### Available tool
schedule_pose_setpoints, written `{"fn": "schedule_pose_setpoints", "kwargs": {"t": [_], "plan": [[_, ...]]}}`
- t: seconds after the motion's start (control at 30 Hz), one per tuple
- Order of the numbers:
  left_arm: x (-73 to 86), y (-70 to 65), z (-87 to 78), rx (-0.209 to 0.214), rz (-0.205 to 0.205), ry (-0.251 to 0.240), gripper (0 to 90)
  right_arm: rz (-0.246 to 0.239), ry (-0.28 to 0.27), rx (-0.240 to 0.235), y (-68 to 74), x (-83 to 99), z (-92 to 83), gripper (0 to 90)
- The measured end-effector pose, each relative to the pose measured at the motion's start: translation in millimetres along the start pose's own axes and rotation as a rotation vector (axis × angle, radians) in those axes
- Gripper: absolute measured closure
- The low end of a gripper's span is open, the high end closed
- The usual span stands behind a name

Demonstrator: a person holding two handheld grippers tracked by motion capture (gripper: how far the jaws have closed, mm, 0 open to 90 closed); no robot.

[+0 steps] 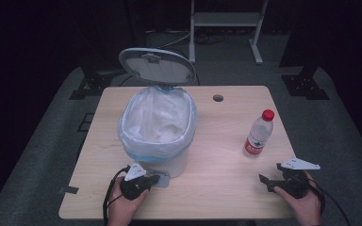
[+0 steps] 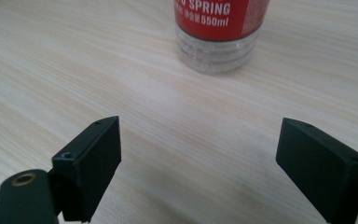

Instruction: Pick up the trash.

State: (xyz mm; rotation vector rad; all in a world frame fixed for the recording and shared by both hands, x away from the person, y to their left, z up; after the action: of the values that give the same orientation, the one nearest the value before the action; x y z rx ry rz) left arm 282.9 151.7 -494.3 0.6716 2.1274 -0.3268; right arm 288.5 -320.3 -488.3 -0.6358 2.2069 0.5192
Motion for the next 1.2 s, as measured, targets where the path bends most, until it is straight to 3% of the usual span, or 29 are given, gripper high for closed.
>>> {"fn": "schedule_pose_setpoints", "kwargs": {"t": [0.23, 0.43, 0.57, 0.9, 1.2], "plan": [[1.9, 1.3, 0.1, 0.014, -0.022, -0.011, 89.8, -0.004, -0.035, -0.012, 2.3, -10.8, -1.8, 12.7], [3.1, -1.0, -0.4, -0.005, -0.028, -0.022, 89.8, -0.015, -0.047, -0.021, 0.1, -15.7, -1.7, 12.7], [3.7, -1.7, -0.7, -0.013, 0.002, -0.031, 89.4, -0.014, -0.067, -0.024, -2.1, -20.0, -3.4, 12.8], [3.3, -0.3, -0.1, 0.000, -0.001, -0.032, 89.2, -0.028, -0.103, -0.026, -5.7, -33.1, -5.4, 12.7], [3.1, -0.9, 0.0, 0.002, 0.042, -0.039, 88.7, -0.045, -0.123, -0.028, -8.0, -46.6, -0.1, 12.7]]}}
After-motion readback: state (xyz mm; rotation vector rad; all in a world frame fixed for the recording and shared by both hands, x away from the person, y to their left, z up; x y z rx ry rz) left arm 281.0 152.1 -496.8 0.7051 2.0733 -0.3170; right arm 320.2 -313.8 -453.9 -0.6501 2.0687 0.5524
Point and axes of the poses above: each handheld gripper's, and its own axes: z roughly forward along the jaws, x roughly out of its underside, y roughly to its left, the point moved 3 cm from there along z, roughly forward along the jaws, and after that the axes turned 12 degrees about -x, right-handed, at the moved point
